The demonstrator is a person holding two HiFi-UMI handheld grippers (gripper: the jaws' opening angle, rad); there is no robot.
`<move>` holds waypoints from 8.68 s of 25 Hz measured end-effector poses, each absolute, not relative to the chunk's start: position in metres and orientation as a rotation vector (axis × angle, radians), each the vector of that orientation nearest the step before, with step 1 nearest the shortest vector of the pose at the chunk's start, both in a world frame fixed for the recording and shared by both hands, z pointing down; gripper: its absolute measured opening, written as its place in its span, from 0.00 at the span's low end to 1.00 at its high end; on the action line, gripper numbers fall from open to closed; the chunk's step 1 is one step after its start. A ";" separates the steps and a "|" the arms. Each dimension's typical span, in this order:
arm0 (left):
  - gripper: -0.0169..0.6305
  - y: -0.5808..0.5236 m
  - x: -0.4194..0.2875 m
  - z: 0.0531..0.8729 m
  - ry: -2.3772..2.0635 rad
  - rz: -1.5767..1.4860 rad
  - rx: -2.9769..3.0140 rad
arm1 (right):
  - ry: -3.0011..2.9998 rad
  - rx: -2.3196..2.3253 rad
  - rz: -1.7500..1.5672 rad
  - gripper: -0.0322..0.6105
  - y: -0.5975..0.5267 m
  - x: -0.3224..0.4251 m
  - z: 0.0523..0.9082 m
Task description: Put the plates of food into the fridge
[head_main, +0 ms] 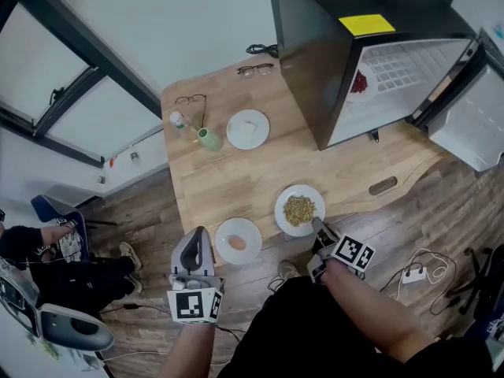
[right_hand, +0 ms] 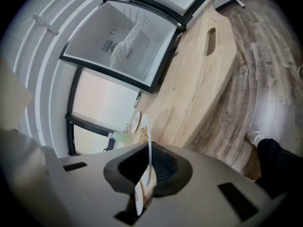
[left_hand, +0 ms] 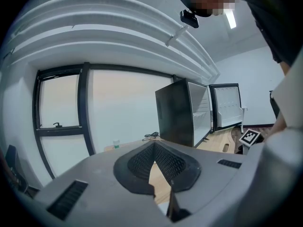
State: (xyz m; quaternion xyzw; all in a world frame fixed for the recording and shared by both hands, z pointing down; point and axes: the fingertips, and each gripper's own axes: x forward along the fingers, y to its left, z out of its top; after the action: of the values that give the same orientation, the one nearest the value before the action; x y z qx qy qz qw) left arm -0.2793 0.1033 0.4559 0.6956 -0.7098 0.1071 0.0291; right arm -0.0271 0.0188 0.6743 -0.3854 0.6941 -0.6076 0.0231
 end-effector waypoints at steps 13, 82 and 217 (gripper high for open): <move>0.03 0.037 -0.226 0.420 -2.100 0.192 2.321 | 2.090 -1.260 -1.726 0.10 -0.034 0.038 0.606; 0.03 -0.171 -0.149 0.374 -2.407 0.197 2.099 | 2.752 -1.673 -0.856 0.25 -0.402 0.183 0.465; 0.03 0.032 -0.236 0.410 -2.318 0.235 2.105 | 2.427 -0.819 -1.911 0.11 -0.049 -0.028 0.594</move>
State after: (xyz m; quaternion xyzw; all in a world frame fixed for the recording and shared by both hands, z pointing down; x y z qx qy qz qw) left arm -0.2358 0.0321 0.4100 0.6705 -0.7381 0.0747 0.0009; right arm -0.0284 -0.0487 0.5935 -0.2562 0.7591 -0.5978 -0.0269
